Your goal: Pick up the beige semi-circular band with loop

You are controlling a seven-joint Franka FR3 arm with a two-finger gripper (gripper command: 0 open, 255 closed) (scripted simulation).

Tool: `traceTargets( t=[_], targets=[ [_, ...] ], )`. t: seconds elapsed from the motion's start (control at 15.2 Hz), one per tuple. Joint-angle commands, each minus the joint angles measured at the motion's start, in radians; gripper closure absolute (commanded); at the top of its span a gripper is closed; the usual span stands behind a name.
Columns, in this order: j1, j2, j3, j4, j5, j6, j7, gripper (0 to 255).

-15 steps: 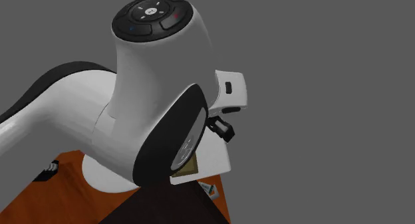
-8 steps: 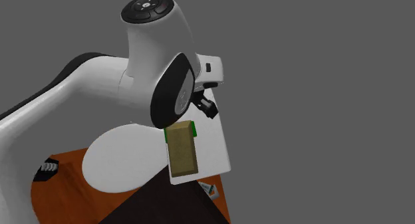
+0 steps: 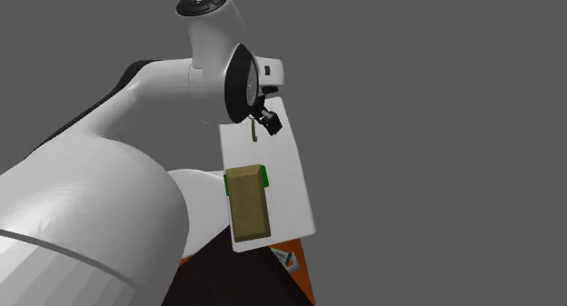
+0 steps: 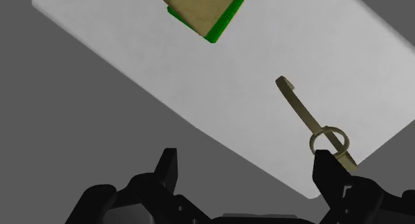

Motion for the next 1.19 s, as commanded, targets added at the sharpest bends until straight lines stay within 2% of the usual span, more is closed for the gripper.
traceTargets(
  t=[0.0, 0.46, 1.12],
  targets=[
    [0.025, 0.077, 0.000, 0.053, -0.044, 0.005, 0.040, 0],
    [0.162, 0.356, -0.029, 0.322, -0.166, -0.037, 0.147, 0],
    [0.174, 0.407, -0.051, 0.295, -0.199, 0.035, 0.174, 0]
  ],
)
